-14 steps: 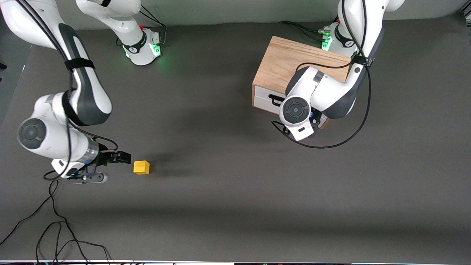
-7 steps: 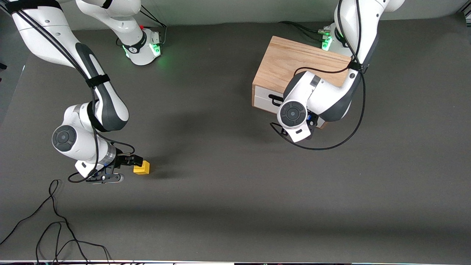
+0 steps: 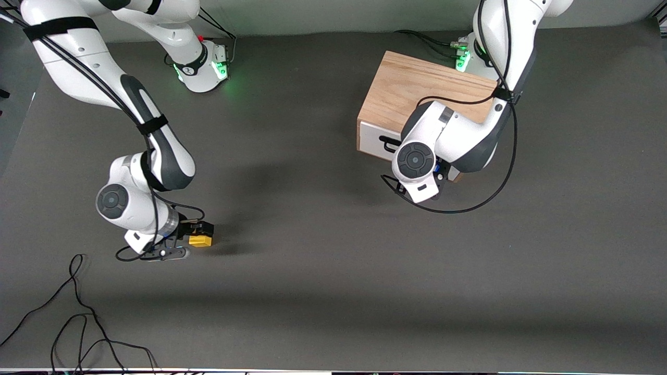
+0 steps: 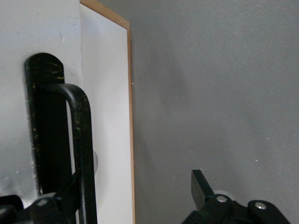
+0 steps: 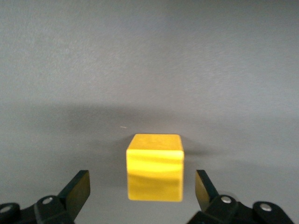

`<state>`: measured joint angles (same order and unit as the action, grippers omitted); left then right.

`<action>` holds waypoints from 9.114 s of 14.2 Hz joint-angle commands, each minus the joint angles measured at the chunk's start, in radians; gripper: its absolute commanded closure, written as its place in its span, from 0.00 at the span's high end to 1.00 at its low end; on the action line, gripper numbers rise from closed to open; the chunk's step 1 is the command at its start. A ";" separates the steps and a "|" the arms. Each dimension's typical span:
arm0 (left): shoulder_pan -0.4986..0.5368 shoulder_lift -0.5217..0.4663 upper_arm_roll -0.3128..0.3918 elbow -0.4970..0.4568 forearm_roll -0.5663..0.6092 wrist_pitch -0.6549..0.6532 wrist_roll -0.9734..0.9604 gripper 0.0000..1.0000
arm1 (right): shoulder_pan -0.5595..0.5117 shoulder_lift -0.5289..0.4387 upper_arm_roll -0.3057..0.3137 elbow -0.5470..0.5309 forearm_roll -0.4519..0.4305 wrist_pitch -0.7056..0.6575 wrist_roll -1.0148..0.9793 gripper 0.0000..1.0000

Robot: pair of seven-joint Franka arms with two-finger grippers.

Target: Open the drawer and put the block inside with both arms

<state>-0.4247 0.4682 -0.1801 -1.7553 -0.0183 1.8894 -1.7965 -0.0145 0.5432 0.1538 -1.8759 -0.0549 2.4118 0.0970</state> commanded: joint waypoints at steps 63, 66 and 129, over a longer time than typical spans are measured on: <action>0.541 -0.391 0.033 0.248 0.055 -0.392 1.757 1.00 | 0.832 0.319 -0.005 0.891 0.130 -0.461 1.181 0.13; 0.540 -0.414 0.033 0.198 0.057 -0.345 1.755 1.00 | 0.838 0.331 -0.005 0.885 0.130 -0.461 1.196 0.13; 0.342 -0.459 0.229 0.163 0.014 -0.354 1.813 1.00 | 0.002 -0.451 -0.082 0.354 0.066 -0.821 -0.031 1.00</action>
<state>-0.0770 0.0237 0.0401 -1.5861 0.0047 1.5451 -0.0005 -0.0140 0.0830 0.0762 -1.5432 0.0134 1.6067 0.0911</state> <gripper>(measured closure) 0.000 0.000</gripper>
